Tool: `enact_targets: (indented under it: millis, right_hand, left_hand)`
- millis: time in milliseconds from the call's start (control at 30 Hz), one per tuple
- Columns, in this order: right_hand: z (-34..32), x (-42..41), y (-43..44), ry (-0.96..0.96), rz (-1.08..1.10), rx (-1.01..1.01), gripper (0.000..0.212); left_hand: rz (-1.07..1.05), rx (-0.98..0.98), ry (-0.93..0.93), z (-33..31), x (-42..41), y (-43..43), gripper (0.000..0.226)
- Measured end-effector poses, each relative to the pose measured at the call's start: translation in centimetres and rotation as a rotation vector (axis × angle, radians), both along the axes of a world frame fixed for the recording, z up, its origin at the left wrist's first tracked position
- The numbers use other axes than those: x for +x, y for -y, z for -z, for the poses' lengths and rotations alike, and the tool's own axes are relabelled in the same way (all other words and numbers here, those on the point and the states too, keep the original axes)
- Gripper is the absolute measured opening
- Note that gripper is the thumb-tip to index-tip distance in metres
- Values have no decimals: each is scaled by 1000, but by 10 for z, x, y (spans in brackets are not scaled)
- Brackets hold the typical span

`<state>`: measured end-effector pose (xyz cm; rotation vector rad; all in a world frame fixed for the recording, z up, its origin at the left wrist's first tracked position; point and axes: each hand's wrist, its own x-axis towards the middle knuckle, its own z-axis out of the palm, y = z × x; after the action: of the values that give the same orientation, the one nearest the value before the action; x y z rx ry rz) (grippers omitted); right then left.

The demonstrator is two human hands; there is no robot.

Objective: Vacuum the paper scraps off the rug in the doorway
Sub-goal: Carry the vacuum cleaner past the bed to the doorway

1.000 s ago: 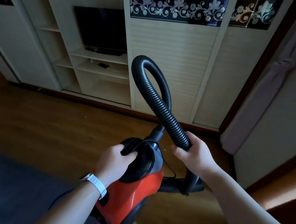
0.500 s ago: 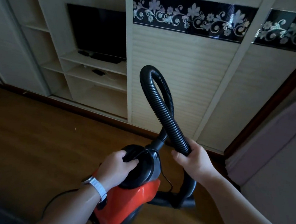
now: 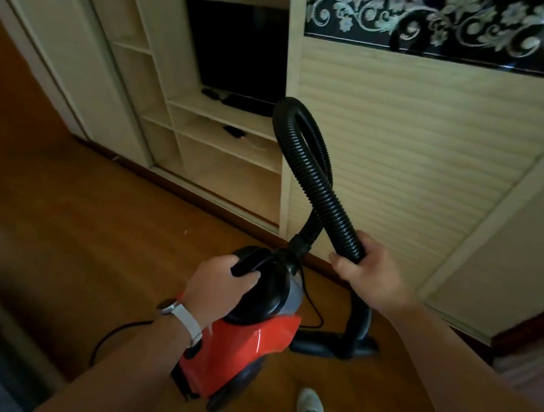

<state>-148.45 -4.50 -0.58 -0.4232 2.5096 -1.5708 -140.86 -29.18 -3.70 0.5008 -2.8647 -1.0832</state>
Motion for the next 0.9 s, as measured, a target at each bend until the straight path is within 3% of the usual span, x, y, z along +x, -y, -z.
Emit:
enact_targets:
  millis: [200, 467, 900]
  right_hand:
    - [4, -113, 21, 8, -110, -33, 17]
    - [-7, -195, 96, -75, -328, -11, 21]
    - [14, -272, 305, -104, -532, 132, 21]
  left_hand:
    - [-196, 50, 55, -7, -65, 5, 31]
    - [-406, 69, -75, -24, -103, 42, 22]
    - [-663, 202, -79, 10, -152, 210, 30]
